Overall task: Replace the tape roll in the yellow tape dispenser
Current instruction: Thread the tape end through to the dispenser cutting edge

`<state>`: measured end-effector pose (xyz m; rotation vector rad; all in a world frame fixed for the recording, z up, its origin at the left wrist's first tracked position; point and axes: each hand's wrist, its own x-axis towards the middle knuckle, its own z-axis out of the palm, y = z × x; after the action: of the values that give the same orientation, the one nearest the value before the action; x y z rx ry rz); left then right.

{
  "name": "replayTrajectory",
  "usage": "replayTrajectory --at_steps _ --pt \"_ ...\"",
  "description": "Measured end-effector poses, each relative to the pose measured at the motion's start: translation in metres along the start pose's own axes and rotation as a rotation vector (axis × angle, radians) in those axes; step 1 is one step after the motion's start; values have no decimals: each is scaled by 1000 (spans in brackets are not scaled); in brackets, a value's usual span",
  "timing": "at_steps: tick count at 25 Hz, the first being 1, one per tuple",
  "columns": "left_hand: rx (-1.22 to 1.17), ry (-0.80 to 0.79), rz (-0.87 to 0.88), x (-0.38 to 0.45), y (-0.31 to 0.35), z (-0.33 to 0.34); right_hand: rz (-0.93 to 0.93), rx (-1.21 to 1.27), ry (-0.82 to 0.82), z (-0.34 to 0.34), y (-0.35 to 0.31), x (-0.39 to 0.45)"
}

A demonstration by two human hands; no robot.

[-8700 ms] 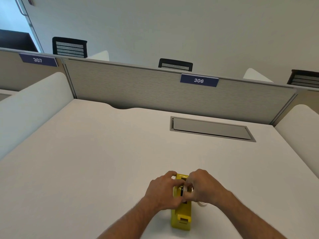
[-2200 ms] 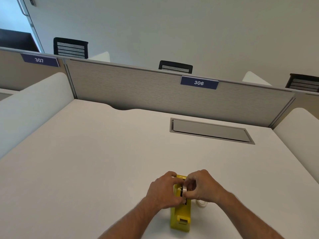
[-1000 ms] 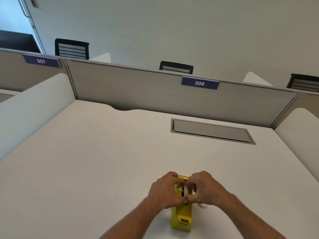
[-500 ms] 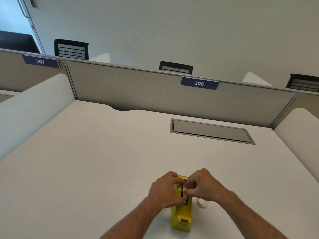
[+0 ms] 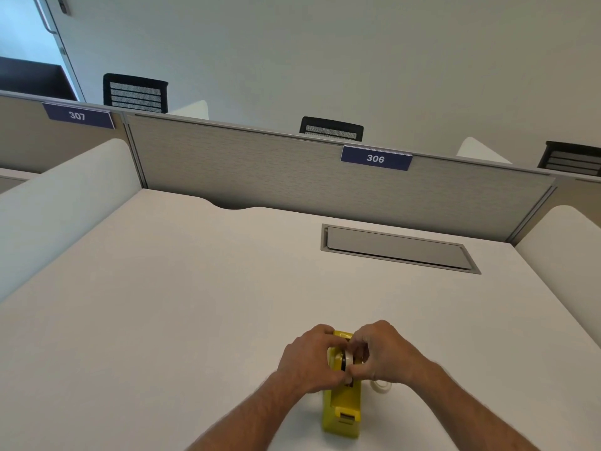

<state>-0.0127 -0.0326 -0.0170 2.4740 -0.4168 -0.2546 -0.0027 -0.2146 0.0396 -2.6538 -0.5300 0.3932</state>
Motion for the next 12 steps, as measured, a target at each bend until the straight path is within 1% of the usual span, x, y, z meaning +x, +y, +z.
replayTrajectory --at_steps 2,6,12 --pt "0 3 -3 0 1 0 -18 -6 19 1 1 -1" --pt "6 11 -3 0 1 2 3 86 46 2 3 3" --pt "1 14 -4 0 1 2 4 115 17 2 6 2"
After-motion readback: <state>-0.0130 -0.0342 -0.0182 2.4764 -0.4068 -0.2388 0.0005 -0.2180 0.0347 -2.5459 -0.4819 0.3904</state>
